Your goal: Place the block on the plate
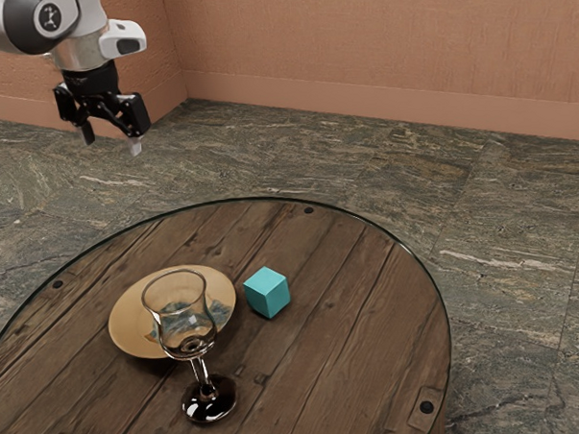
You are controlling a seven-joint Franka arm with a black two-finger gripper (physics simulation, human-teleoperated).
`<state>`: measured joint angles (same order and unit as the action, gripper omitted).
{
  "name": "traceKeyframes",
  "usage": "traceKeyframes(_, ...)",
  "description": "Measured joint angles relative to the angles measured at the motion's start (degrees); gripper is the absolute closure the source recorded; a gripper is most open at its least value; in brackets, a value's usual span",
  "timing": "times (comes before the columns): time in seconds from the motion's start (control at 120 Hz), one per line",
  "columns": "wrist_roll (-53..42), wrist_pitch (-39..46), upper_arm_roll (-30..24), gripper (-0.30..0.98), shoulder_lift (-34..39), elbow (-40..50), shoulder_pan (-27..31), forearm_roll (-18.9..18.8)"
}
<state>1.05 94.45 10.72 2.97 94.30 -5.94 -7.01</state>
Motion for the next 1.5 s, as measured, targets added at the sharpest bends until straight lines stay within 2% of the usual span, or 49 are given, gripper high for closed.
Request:
traceKeyframes(0.167, 0.3, 0.9, -1.3, 0.00, -0.4, 0.7, 0.0, -0.1)
traceKeyframes(0.283, 0.4, 3.4, -2.5, 0.00, -4.3, 1.4, -0.9, 0.6)
traceKeyframes(0.458, 1.6, 9.1, -5.3, 0.00, -10.0, 5.2, -4.7, 7.4)
traceKeyframes(0.575, 2.5, 13.5, -5.7, 0.00, -13.8, 8.5, -5.3, 9.6)
traceKeyframes(0.942, 1.5, 25.2, -6.5, 0.00, -26.8, 7.1, -4.2, 10.4)
traceKeyframes(1.5, -2.3, 31.5, -6.6, 0.00, -33.8, 5.1, -4.2, 10.6)
